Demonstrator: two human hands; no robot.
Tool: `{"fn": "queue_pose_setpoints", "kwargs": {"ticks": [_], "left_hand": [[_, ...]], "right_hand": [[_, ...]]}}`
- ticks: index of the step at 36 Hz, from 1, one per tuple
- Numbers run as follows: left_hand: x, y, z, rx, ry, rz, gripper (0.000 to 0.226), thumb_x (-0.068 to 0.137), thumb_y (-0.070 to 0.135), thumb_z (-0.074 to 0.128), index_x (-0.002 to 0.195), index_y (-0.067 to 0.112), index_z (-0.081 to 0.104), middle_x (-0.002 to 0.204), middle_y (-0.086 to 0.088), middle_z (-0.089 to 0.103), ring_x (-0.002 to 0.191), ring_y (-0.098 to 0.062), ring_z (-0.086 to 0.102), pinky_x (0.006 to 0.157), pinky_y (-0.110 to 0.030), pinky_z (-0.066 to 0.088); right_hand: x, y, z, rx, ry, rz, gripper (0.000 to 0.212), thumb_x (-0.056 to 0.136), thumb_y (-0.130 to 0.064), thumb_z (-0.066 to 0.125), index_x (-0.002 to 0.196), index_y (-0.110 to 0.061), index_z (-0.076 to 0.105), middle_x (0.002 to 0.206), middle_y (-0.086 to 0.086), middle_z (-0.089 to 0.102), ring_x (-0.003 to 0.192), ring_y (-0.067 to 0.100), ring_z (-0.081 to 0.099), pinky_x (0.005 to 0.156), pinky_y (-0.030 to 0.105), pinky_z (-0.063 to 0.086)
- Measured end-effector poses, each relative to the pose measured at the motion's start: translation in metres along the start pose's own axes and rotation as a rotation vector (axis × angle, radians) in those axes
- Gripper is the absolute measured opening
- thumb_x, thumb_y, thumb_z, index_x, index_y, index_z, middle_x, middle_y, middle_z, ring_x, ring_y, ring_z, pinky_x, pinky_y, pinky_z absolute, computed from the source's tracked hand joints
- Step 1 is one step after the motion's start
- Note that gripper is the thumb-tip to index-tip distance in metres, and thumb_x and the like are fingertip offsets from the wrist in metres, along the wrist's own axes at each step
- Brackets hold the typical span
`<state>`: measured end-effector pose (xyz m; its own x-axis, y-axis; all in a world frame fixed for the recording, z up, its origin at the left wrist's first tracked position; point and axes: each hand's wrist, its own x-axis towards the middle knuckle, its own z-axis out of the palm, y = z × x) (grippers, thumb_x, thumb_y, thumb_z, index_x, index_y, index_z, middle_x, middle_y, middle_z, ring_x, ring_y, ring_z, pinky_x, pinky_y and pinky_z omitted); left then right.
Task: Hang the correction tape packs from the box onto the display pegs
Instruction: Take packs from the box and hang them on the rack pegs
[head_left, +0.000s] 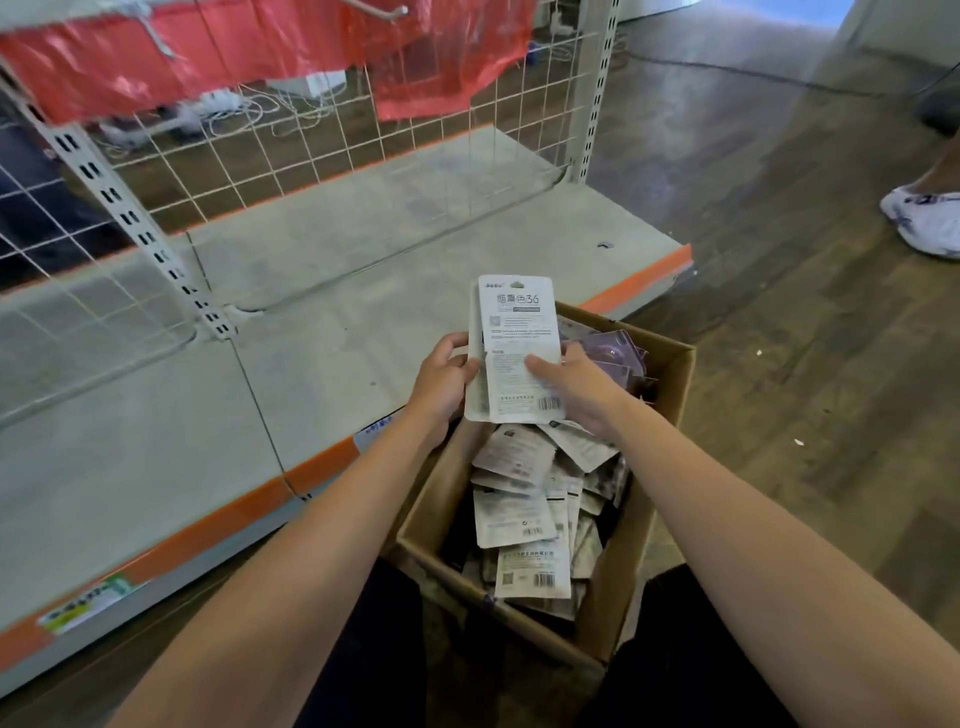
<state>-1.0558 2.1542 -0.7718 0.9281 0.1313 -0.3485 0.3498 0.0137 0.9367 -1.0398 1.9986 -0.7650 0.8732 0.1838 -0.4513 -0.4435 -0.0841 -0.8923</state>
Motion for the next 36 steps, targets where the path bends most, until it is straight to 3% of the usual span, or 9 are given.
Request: {"fn": "queue_pose_setpoints", "kwargs": {"ticks": [3, 9, 14, 18, 21, 25, 29, 32, 36], "left_hand": [[0.002, -0.001, 0.000, 0.009, 0.032, -0.031, 0.023, 0.099, 0.005, 0.041, 0.106, 0.022, 0.054, 0.100, -0.005, 0.068, 0.097, -0.024, 0.066, 0.088, -0.043, 0.054], [-0.001, 0.002, 0.010, 0.017, 0.096, -0.030, 0.015, 0.099, 0.022, 0.048, 0.113, 0.017, 0.051, 0.110, 0.000, 0.060, 0.092, -0.014, 0.056, 0.088, -0.035, 0.048], [-0.006, 0.004, 0.022, -0.087, -0.076, -0.037, 0.028, 0.094, 0.025, 0.060, 0.115, 0.009, 0.053, 0.097, -0.006, 0.065, 0.079, -0.014, 0.066, 0.054, -0.020, 0.053], [-0.003, 0.000, 0.007, -0.144, -0.059, -0.059, 0.019, 0.097, 0.014, 0.054, 0.112, 0.008, 0.063, 0.106, -0.013, 0.068, 0.103, -0.033, 0.063, 0.094, -0.051, 0.049], [-0.002, -0.002, -0.007, -0.229, 0.013, -0.112, 0.016, 0.093, 0.006, 0.056, 0.107, 0.002, 0.064, 0.090, -0.014, 0.069, 0.085, -0.034, 0.065, 0.086, -0.056, 0.051], [-0.001, -0.005, -0.020, -0.252, 0.054, -0.101, 0.009, 0.083, 0.000, 0.067, 0.091, 0.003, 0.067, 0.092, -0.019, 0.069, 0.089, -0.035, 0.064, 0.092, -0.058, 0.049], [-0.001, -0.006, -0.025, -0.291, 0.028, -0.103, 0.017, 0.077, 0.001, 0.072, 0.094, 0.003, 0.069, 0.104, -0.027, 0.066, 0.098, -0.043, 0.064, 0.088, -0.068, 0.046], [0.001, -0.006, -0.026, -0.336, 0.038, -0.095, 0.016, 0.079, -0.001, 0.070, 0.094, 0.004, 0.068, 0.093, -0.019, 0.069, 0.088, -0.035, 0.066, 0.087, -0.061, 0.050], [0.002, -0.005, -0.027, -0.347, 0.017, -0.076, 0.019, 0.080, 0.003, 0.071, 0.098, 0.006, 0.068, 0.093, -0.016, 0.071, 0.087, -0.035, 0.067, 0.081, -0.060, 0.052]], "right_hand": [[0.006, 0.004, -0.003, -0.069, -0.033, -0.005, 0.023, 0.096, -0.018, 0.056, 0.118, -0.011, 0.059, 0.120, 0.007, 0.066, 0.108, 0.027, 0.065, 0.094, 0.047, 0.052], [0.007, 0.000, 0.009, -0.227, 0.142, -0.084, 0.047, 0.095, -0.016, 0.058, 0.133, -0.006, 0.032, 0.132, 0.009, 0.055, 0.116, 0.028, 0.057, 0.097, 0.045, 0.050], [-0.004, -0.005, 0.019, -0.281, -0.120, -0.149, 0.036, 0.089, -0.004, 0.061, 0.118, -0.011, 0.040, 0.095, 0.004, 0.056, 0.081, 0.016, 0.059, 0.061, 0.020, 0.051], [-0.007, -0.007, 0.014, -0.271, -0.179, -0.147, 0.038, 0.089, -0.005, 0.059, 0.122, -0.024, 0.058, 0.124, 0.004, 0.042, 0.114, 0.019, 0.048, 0.077, 0.025, 0.048], [-0.002, -0.005, 0.007, -0.225, -0.104, -0.178, 0.036, 0.089, 0.005, 0.055, 0.112, -0.022, 0.063, 0.126, 0.004, 0.048, 0.112, 0.020, 0.054, 0.077, 0.024, 0.050], [0.006, -0.005, 0.001, -0.150, 0.053, -0.173, 0.023, 0.092, 0.001, 0.055, 0.113, -0.010, 0.054, 0.099, 0.005, 0.057, 0.079, 0.015, 0.060, 0.064, 0.022, 0.048], [0.014, 0.001, 0.003, -0.184, 0.160, -0.103, 0.044, 0.082, -0.030, 0.074, 0.112, -0.011, 0.048, 0.112, 0.005, 0.060, 0.101, 0.022, 0.061, 0.087, 0.041, 0.053], [0.015, 0.002, 0.003, -0.150, 0.141, -0.023, 0.063, 0.073, -0.051, 0.076, 0.117, -0.010, 0.057, 0.113, 0.005, 0.067, 0.107, 0.027, 0.062, 0.095, 0.048, 0.050], [0.008, -0.002, 0.007, -0.042, 0.038, 0.038, 0.034, 0.088, -0.039, 0.066, 0.110, -0.013, 0.062, 0.106, 0.004, 0.069, 0.096, 0.024, 0.064, 0.091, 0.043, 0.051]]}}
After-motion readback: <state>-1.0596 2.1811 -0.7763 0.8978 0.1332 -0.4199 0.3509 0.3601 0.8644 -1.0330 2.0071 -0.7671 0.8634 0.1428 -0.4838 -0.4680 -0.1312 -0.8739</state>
